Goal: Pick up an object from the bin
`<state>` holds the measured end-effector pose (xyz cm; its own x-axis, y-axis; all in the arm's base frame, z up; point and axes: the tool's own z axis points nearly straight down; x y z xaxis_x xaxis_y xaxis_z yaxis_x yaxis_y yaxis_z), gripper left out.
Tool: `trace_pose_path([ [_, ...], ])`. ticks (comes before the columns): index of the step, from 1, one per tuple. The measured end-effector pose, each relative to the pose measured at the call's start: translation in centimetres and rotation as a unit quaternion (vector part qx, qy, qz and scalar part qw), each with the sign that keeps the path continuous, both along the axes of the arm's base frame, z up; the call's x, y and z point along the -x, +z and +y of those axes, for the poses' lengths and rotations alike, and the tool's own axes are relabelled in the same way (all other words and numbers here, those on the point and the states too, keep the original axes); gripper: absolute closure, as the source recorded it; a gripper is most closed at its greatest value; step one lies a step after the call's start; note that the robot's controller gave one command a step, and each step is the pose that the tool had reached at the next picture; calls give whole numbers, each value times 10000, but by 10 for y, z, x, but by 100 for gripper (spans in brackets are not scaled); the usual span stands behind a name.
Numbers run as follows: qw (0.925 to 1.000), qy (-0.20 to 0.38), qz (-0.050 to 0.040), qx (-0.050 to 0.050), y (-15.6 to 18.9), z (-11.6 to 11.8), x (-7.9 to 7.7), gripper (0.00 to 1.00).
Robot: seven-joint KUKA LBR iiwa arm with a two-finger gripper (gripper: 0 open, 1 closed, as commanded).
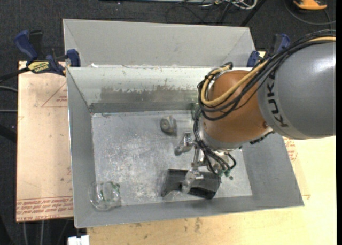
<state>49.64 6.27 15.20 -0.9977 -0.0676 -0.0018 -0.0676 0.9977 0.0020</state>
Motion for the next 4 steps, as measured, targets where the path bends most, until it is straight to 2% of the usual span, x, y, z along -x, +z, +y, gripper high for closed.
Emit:
trace_pose_path([
  [1, 9927, 1208, 16, 25, -35, 16, 14, 100],
  [2, 9927, 1207, 15, 24, -35, 16, 14, 100],
  [3, 9922, 1249, 58, -1, -34, 14, 8, 100],
  [4, 9927, 1209, 7, 2, -32, 11, 5, 100],
])
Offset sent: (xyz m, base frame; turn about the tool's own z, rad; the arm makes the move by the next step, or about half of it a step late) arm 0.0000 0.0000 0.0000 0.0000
